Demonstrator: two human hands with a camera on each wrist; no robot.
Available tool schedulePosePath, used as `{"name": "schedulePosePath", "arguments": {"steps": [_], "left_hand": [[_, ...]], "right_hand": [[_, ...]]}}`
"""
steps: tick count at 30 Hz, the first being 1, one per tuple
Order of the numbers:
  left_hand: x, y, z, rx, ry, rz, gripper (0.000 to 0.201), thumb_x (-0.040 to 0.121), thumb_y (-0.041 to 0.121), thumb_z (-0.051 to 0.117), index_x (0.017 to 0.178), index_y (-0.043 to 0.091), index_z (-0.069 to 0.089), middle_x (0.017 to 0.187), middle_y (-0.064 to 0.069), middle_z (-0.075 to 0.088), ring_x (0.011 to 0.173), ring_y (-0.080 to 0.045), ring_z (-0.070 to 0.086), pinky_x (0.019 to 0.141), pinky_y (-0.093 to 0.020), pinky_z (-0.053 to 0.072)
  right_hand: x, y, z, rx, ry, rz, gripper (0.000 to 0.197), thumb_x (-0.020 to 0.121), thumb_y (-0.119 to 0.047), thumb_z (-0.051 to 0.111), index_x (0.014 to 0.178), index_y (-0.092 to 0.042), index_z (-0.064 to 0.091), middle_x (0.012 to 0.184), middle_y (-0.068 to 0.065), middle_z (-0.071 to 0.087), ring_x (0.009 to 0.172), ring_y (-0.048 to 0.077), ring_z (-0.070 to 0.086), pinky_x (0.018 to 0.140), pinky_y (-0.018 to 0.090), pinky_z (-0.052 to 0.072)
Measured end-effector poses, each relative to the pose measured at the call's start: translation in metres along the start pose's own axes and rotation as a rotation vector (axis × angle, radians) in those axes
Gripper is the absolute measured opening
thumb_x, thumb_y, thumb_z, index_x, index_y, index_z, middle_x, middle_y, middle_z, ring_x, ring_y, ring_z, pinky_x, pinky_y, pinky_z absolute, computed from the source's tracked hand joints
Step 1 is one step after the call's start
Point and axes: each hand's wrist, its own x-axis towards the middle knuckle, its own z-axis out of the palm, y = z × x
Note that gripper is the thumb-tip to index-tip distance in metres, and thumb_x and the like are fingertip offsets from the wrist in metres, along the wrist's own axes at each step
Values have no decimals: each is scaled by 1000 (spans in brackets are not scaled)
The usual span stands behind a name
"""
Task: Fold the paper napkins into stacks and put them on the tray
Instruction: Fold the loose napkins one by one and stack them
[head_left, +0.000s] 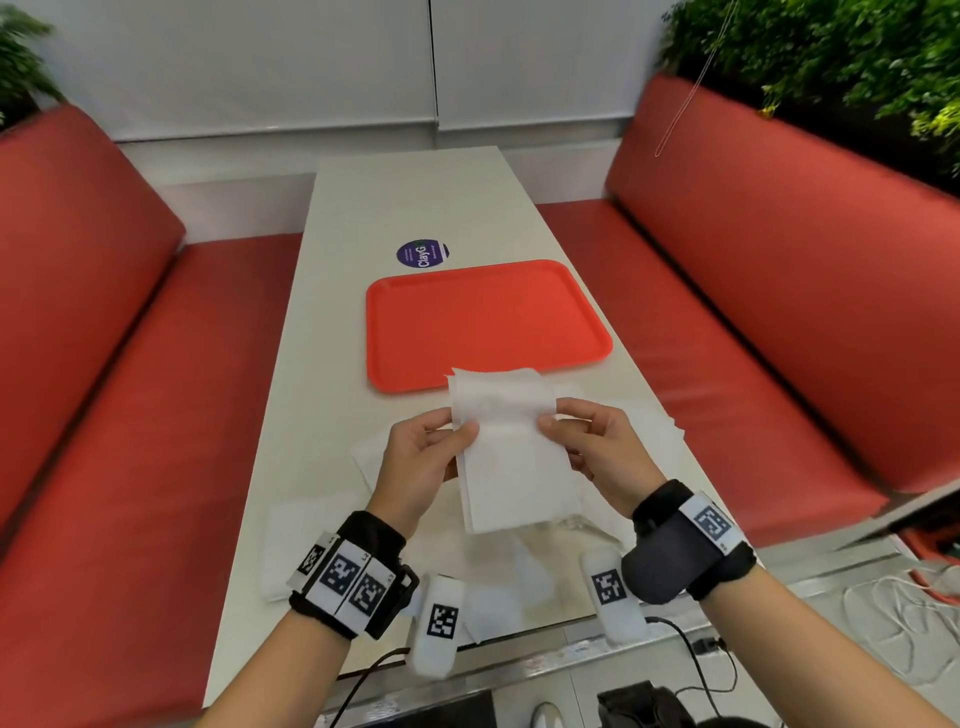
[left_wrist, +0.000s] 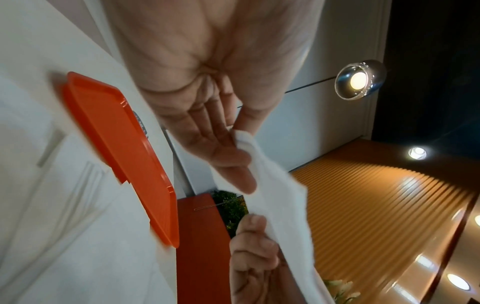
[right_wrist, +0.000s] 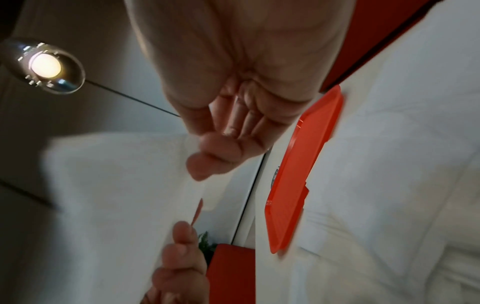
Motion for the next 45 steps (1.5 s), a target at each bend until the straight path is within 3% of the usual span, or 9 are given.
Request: {"name": "schedulePosePath", "arguments": {"steps": [5,9,14,17,22,25,30,36,45], "left_hand": [[-4,7,-4,-87,8,93,20,91,-3,58,100,8,71,88,-14,74,78,-21,69,65,-27,56],[-9,11,-7,-52,-48,210,32,91,-13,50,78,6,72,77,-4,68,70,-18,59,61,-24,51],[-13,16,-8,4,-79,257,34,89,-19,43,73,0,66,72,0,63,69,-13,55,61,-20,47],[-15,18,-12,3,-80,235,27,88,-8,41,72,-1,62,73,-2,58,67,-13,50,59,-18,44],[-15,21,-16,-12,-46,158,11,85,14,51,78,7,46,70,-3,49,61,-17,49,53,-23,41],[-10,14,-19,87,50,135,31,89,15,70,86,8,40,66,-12,56,67,-22,61,61,-32,49],[-9,8,-27,190,61,103,14,87,14,72,93,2,69,80,-11,75,69,-17,69,66,-33,55],[-15,9,-31,369,-40,270,6,87,13,72,83,9,75,84,-2,75,79,-17,71,72,-25,55],[-19,10,-32,512,-35,373,6,87,11,71,83,12,75,79,4,75,75,-10,72,67,-24,57]], "right_hand": [[4,3,4,59,-35,-16,15,82,-6,71,95,-12,74,82,11,67,61,18,47,60,25,34],[4,-1,7,47,-67,-17,32,92,9,45,73,-13,59,71,10,52,57,21,44,48,23,31],[2,-2,13,1,-40,12,37,92,7,42,67,-18,55,77,14,46,67,29,38,49,27,26],[3,0,15,-47,-54,1,29,85,-1,46,67,-20,55,83,14,44,74,32,33,56,46,13],[-1,-5,18,-86,-73,-46,33,94,9,39,70,-12,50,66,-2,52,57,15,45,46,19,32],[-2,-5,21,-121,-106,-104,32,94,13,35,72,-6,48,58,-7,47,48,4,39,45,11,31],[-4,-1,24,-195,-165,-151,32,90,15,36,71,-4,54,74,9,53,69,16,50,62,24,41],[-2,0,27,-246,-187,-200,13,90,-12,63,97,-2,68,97,12,74,93,20,69,86,29,52],[3,3,33,-447,-186,-253,14,76,-19,82,85,-8,80,82,2,77,82,14,73,78,20,54]]}}
